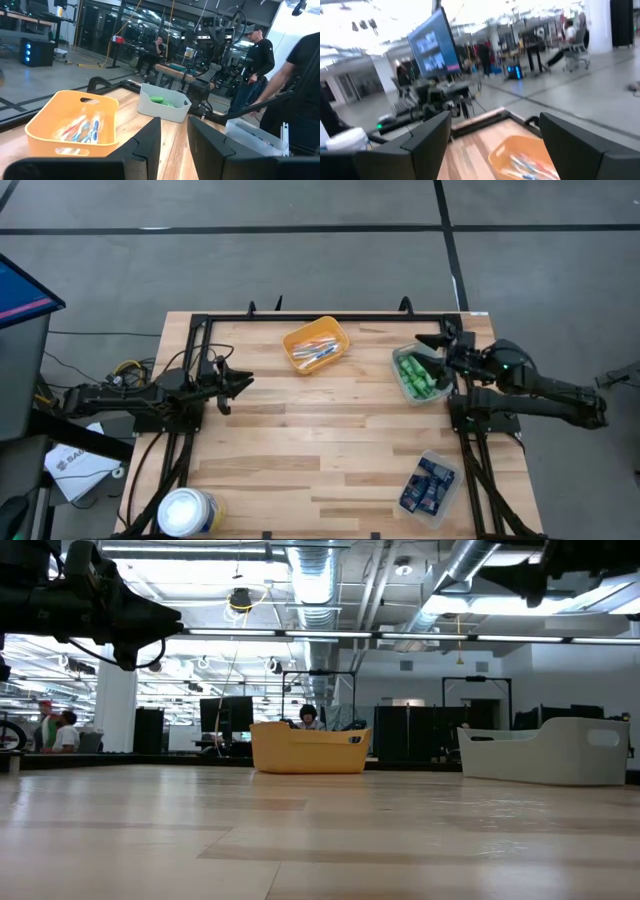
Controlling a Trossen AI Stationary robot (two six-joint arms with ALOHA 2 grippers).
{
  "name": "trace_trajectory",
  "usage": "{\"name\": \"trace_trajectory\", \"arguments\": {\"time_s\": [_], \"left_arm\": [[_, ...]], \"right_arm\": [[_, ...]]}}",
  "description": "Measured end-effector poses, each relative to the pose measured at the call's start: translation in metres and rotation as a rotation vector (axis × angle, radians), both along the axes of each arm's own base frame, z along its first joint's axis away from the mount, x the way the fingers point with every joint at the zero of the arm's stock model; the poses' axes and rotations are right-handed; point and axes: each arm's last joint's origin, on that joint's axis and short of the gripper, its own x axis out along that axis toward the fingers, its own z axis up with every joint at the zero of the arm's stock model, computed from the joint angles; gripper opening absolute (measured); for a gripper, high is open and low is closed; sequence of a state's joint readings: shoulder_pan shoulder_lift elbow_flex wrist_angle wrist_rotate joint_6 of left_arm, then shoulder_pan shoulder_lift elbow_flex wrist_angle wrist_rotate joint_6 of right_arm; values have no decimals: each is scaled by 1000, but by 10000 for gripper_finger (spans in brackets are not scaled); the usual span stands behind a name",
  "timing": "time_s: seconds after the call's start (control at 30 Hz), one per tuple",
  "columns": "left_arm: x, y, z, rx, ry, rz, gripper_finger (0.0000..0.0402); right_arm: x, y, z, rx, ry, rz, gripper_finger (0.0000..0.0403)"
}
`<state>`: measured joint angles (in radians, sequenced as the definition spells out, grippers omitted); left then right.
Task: Pick & Place Travel size toiletries
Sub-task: Return to Home Position
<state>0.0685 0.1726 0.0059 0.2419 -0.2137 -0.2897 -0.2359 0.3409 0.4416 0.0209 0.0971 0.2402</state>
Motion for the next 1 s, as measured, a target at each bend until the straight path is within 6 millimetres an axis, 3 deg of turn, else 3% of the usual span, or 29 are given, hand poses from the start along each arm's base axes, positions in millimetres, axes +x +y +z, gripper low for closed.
{"name": "trace_trajectory", "arguments": {"time_s": [0.5,0.77,1.0], "left_arm": [[0,0,1,0,-7,1,92],[-1,0,1,1,-13,4,92],[-10,-1,11,9,-137,4,92]], "right_arm": [[-15,4,-57,144,-154,31,295],[-14,4,-83,195,-147,41,295],[-8,3,-109,286,-120,54,295]]}}
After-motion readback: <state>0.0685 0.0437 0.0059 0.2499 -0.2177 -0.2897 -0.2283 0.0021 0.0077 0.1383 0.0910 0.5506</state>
